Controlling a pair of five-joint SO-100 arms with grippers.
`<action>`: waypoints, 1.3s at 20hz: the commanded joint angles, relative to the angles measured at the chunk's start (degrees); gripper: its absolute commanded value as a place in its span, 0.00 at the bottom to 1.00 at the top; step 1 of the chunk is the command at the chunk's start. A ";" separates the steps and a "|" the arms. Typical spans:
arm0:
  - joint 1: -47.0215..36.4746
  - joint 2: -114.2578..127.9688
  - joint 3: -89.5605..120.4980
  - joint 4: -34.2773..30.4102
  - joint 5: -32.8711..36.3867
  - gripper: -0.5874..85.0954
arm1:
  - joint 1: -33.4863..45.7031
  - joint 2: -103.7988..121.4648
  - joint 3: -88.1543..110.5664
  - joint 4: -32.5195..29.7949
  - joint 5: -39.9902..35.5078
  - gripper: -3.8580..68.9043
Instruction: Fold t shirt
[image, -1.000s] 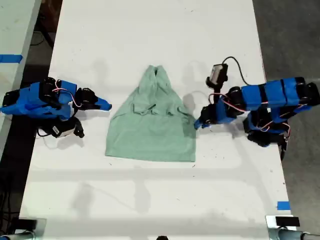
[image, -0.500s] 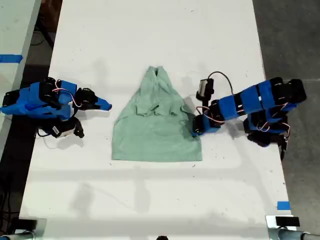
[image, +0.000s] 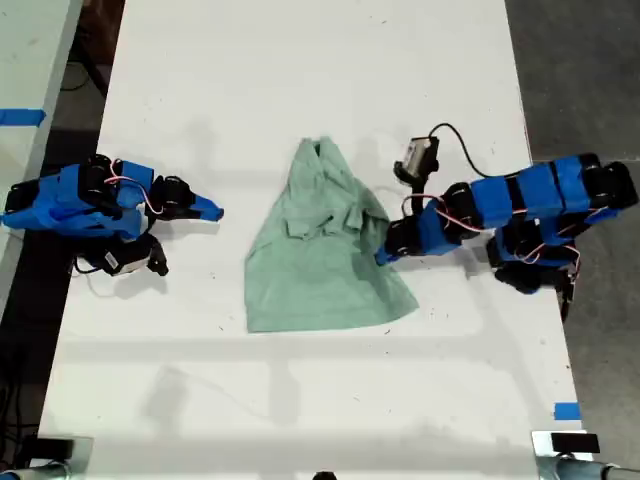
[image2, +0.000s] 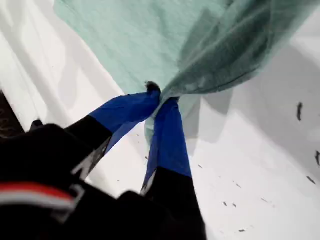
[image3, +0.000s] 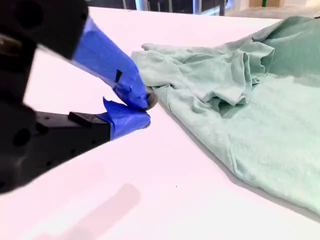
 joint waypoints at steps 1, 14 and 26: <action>-0.18 0.35 -0.35 -0.09 0.35 0.01 | -1.85 -9.32 -12.83 -2.81 -3.52 0.06; -0.18 0.35 -0.44 0.00 0.44 0.01 | -1.93 -36.21 -52.21 19.86 -6.59 0.39; -0.18 0.35 -0.44 -0.09 0.44 0.01 | 1.58 66.36 41.66 7.82 2.20 0.07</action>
